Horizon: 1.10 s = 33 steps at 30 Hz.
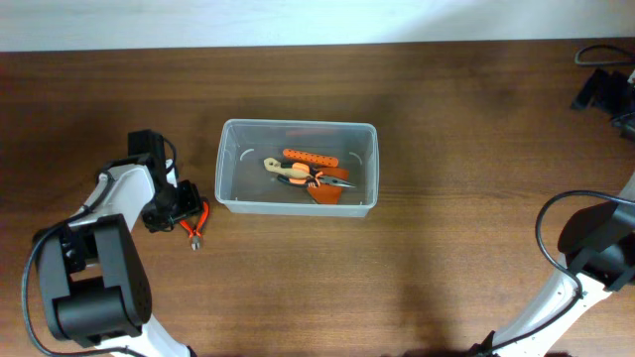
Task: Pack container
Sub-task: 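Move the left gripper over the red-handled pliers, then close the left gripper on the red pliers handles and lift them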
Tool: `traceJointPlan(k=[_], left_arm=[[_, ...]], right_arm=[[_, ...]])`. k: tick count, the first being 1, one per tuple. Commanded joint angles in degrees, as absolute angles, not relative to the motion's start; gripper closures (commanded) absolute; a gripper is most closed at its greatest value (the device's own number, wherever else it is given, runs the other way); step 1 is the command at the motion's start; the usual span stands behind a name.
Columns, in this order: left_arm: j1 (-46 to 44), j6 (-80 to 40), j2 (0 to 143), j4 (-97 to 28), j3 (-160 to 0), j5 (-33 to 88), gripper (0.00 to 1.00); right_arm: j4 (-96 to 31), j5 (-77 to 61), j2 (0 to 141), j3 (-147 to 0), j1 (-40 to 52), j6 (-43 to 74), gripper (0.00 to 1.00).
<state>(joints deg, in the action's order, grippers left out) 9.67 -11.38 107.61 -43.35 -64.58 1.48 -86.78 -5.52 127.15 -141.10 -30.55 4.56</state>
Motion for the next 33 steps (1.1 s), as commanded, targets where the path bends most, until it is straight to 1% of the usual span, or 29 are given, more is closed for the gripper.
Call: traceJointPlan(k=[1, 4, 7, 8, 11, 12, 13, 16, 19, 20, 22, 24, 33], left_arm=[[9.9, -14.8, 112.8, -43.2, -63.5, 2.9, 0.34], [9.9, -14.8, 113.6, -43.4, -63.5, 5.0, 0.46], [9.9, -14.8, 113.5, -43.6, -63.5, 6.7, 0.52], [9.9, -15.0, 113.5, -43.7, -63.5, 6.9, 0.55], [9.9, -15.4, 113.4, -44.6, -63.5, 6.9, 0.59], [9.9, -15.4, 113.4, -44.9, -63.5, 6.9, 0.62], [9.9, -15.4, 113.4, -45.1, -63.5, 6.9, 0.64], [9.9, -15.4, 113.4, -45.9, -63.5, 7.1, 0.67], [9.9, -15.4, 113.4, -46.7, -64.1, 8.3, 0.81], [9.9, -15.4, 113.4, -47.3, -64.8, 8.7, 0.89], [9.9, -15.4, 113.4, -48.5, -66.4, 9.3, 0.97], [9.9, -15.4, 113.4, -50.8, -69.6, 9.3, 0.98], [9.9, -15.4, 109.7, -59.2, -85.0, 9.0, 0.98]], right_arm=[[-86.8, -5.8, 127.0, -140.9, -30.4, 5.0, 0.01], [-86.8, -5.8, 127.0, -140.9, -30.4, 5.0, 0.01], [-86.8, -5.8, 127.0, -140.9, -30.4, 5.0, 0.01], [-86.8, -5.8, 127.0, -140.9, -30.4, 5.0, 0.01], [-86.8, -5.8, 127.0, -140.9, -30.4, 5.0, 0.01], [-86.8, -5.8, 127.0, -140.9, -30.4, 5.0, 0.02], [-86.8, -5.8, 127.0, -140.9, -30.4, 5.0, 0.01], [-86.8, -5.8, 127.0, -140.9, -30.4, 5.0, 0.01], [-86.8, -5.8, 127.0, -140.9, -30.4, 5.0, 0.01], [-86.8, -5.8, 127.0, -140.9, -30.4, 5.0, 0.01], [-86.8, -5.8, 127.0, -140.9, -30.4, 5.0, 0.01], [-86.8, -5.8, 127.0, -140.9, -30.4, 5.0, 0.02], [-86.8, -5.8, 127.0, -140.9, -30.4, 5.0, 0.01]])
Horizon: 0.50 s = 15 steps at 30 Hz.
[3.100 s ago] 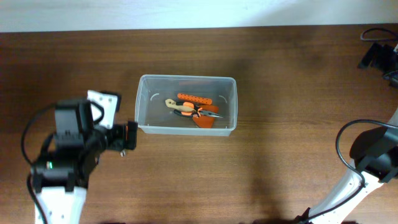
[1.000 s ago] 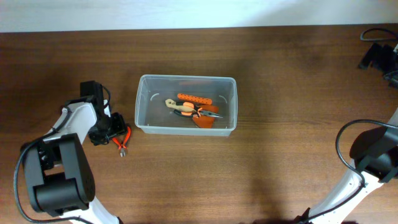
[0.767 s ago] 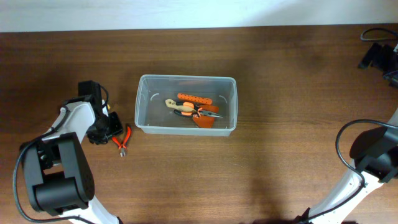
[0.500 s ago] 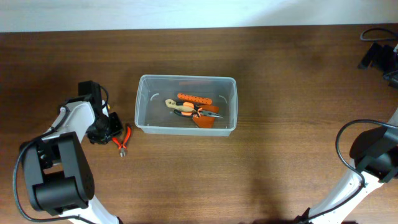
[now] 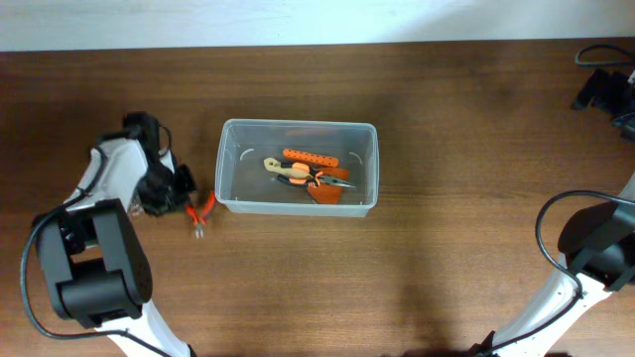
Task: Pack container
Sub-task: 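Close the left gripper on the red pliers handles and lift them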
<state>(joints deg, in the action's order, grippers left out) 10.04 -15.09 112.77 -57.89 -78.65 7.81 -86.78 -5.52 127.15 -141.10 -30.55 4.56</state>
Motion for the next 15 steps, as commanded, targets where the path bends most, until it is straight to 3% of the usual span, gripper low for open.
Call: traceJointPlan(k=[1, 15], left_arm=[[9.9, -15.4, 109.1, -59.8, -86.4, 8.6, 0.98], [7.4, -14.7, 97.6, -68.2, -100.1, 5.2, 0.98]], right_arm=[[-86.8, -5.8, 127.0, -140.9, -30.4, 5.0, 0.01], [-86.8, -5.8, 127.0, -140.9, -30.4, 5.0, 0.01]])
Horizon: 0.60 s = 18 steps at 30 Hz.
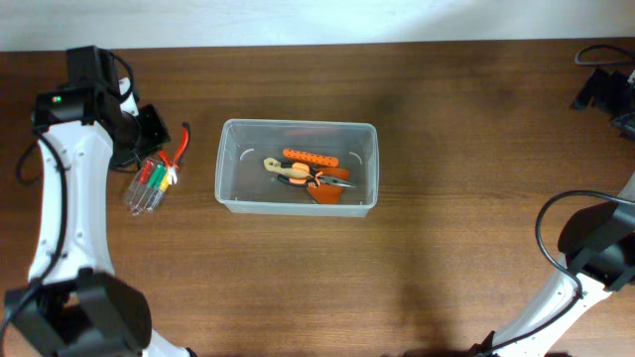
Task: Pack container
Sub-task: 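Close the left gripper on the red pliers handles and lift them, then carry the red pliers with the left gripper into the container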
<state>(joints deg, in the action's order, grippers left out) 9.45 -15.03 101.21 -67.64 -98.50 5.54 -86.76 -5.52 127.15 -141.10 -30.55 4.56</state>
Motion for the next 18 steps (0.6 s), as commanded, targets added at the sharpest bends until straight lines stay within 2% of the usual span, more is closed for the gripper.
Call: traceJointPlan(k=[1, 7, 18], left_arm=[[6.6, -14.7, 96.7, -68.3, -100.1, 5.2, 0.98], [-1.2, -11.4, 93.3, -67.4, -100.1, 5.1, 0.98], [-15.1, 3.1, 94.9, -61.8, -100.1, 5.1, 0.98]], right_arm=[[-86.8, -5.8, 127.0, -140.9, -30.4, 5.0, 0.01], [-86.8, -5.8, 127.0, -140.9, -30.4, 5.0, 0.01], [-86.8, -5.8, 127.0, -140.9, -30.4, 5.0, 0.01]])
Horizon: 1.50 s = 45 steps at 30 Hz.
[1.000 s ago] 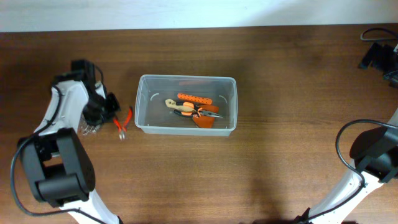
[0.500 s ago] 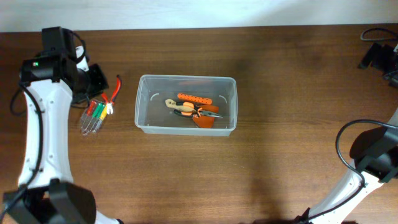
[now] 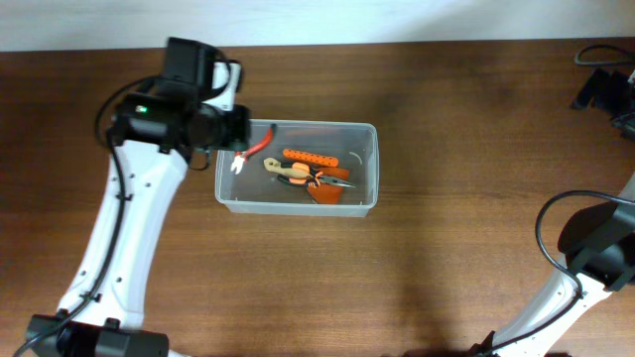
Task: Pack container
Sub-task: 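Carry the red pliers with the left gripper into the container, then open the left gripper to release the pliers and withdraw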
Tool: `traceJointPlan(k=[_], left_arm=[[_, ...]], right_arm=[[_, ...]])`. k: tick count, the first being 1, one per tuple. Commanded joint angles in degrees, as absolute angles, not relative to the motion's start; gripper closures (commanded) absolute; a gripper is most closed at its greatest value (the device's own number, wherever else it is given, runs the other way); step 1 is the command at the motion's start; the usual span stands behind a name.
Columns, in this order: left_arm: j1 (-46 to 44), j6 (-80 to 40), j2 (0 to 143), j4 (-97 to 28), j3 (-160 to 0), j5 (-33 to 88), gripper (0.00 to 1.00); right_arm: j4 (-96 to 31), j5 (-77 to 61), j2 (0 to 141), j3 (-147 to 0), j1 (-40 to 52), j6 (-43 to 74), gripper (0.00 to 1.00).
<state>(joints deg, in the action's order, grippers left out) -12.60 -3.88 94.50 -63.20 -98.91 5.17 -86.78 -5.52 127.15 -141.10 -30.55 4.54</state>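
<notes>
A clear plastic container [image 3: 298,203] stands in the middle of the table. Inside lie an orange strip tool [image 3: 310,157], small pliers [image 3: 288,171] and an orange piece [image 3: 325,194]. My left gripper [image 3: 246,139] hangs over the container's left end, shut on red-handled pliers [image 3: 256,149], whose metal tip points down-left inside the rim. The right arm [image 3: 593,248] stands at the right edge of the overhead view, with its gripper out of frame.
Black gear and a cable [image 3: 600,89] lie at the far right corner. The left arm's long white link [image 3: 124,238] stretches across the table left of the container and hides what lies beneath it.
My left gripper, holding the red-handled pliers, was left of the container and is now over its left end. The pack of coloured screwdrivers seen on the table then is now hidden.
My left gripper was down at the red-handled pliers on the table by the container's front left corner, and stayed there a moment later. Then it was raised left of the container with the pliers, baring a screwdriver pack. Now the pliers hang over the container.
</notes>
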Motion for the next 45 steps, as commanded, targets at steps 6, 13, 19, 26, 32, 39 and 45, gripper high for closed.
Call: traceJointPlan(k=[6, 13, 19, 26, 32, 39, 45], left_arm=[[-19.1, 8.6, 99.6, -58.7, -100.1, 5.1, 0.98], [-20.9, 11.5, 109.0, -57.3, -100.1, 2.8, 0.98], [-21.0, 11.7, 116.7, -56.3, -100.1, 2.1, 0.98], [-21.3, 11.7, 120.2, -56.3, -100.1, 2.1, 0.98], [-21.4, 12.2, 121.5, -56.4, -99.8, 2.2, 0.97], [-23.3, 18.9, 121.6, -56.6, -99.3, 2.2, 0.98], [-25.6, 26.6, 121.6, -56.6, -99.3, 2.2, 0.98]], right_arm=[[-86.8, -5.8, 127.0, -140.9, -30.4, 5.0, 0.01], [-86.8, -5.8, 127.0, -140.9, -30.4, 5.0, 0.01], [-86.8, -5.8, 127.0, -140.9, -30.4, 5.0, 0.01], [-86.8, -5.8, 127.0, -140.9, -30.4, 5.0, 0.01], [-86.8, -5.8, 127.0, -140.9, -30.4, 5.0, 0.01], [-86.8, -5.8, 127.0, -140.9, -30.4, 5.0, 0.01], [-86.8, -5.8, 127.0, -140.9, -30.4, 5.0, 0.01]])
